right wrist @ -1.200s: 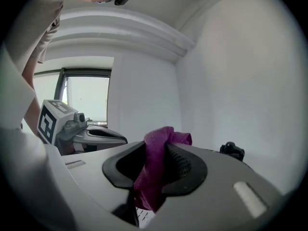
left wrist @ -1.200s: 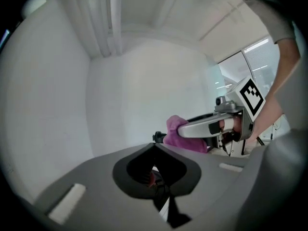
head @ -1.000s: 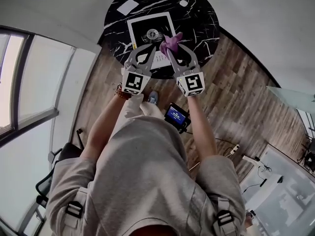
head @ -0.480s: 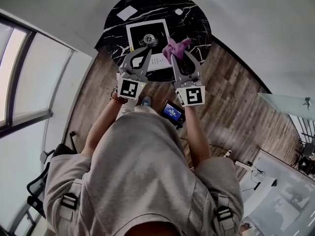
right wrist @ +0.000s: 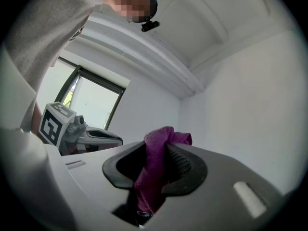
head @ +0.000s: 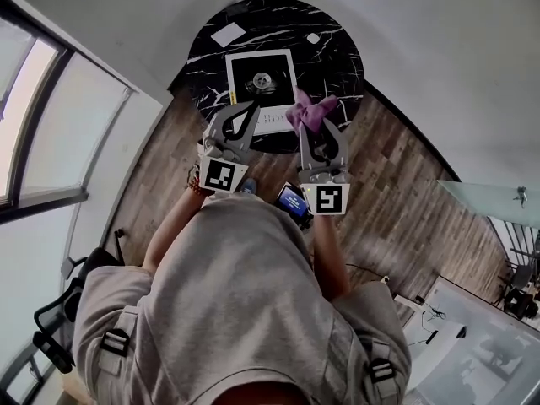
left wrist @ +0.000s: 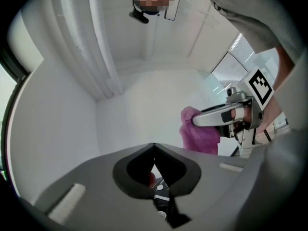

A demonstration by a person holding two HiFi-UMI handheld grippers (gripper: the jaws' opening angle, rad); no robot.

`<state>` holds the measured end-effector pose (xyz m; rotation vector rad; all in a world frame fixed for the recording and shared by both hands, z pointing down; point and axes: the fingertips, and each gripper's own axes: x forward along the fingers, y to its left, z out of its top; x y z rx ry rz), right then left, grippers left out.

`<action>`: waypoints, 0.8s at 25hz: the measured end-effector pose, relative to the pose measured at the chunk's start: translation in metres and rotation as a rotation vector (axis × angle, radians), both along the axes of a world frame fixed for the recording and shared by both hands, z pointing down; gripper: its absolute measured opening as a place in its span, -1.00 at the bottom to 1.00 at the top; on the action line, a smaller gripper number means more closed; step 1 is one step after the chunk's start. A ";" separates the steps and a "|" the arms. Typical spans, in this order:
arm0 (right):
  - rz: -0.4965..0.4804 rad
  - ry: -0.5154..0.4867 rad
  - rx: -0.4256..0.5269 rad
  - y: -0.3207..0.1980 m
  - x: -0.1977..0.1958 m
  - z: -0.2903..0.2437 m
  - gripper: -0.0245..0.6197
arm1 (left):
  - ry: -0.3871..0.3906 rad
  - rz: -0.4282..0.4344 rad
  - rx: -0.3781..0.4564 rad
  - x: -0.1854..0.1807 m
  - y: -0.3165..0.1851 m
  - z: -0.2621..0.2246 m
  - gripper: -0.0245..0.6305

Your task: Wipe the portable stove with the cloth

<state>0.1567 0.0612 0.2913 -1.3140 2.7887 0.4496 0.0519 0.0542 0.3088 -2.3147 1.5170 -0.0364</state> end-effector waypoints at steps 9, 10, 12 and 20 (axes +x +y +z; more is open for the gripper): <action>0.028 0.026 0.019 0.008 0.006 -0.004 -0.53 | 0.019 -0.014 -0.023 -0.008 0.012 0.007 -0.94; 0.031 0.020 0.019 0.007 0.005 -0.005 -0.53 | 0.022 -0.014 -0.019 -0.008 0.011 0.006 -0.94; 0.036 0.027 0.015 0.006 0.004 -0.004 -0.53 | 0.011 -0.015 -0.019 -0.010 0.010 0.005 -0.94; 0.018 0.059 0.001 0.011 -0.005 0.004 -0.53 | 0.015 -0.021 -0.024 -0.012 0.011 0.003 -0.94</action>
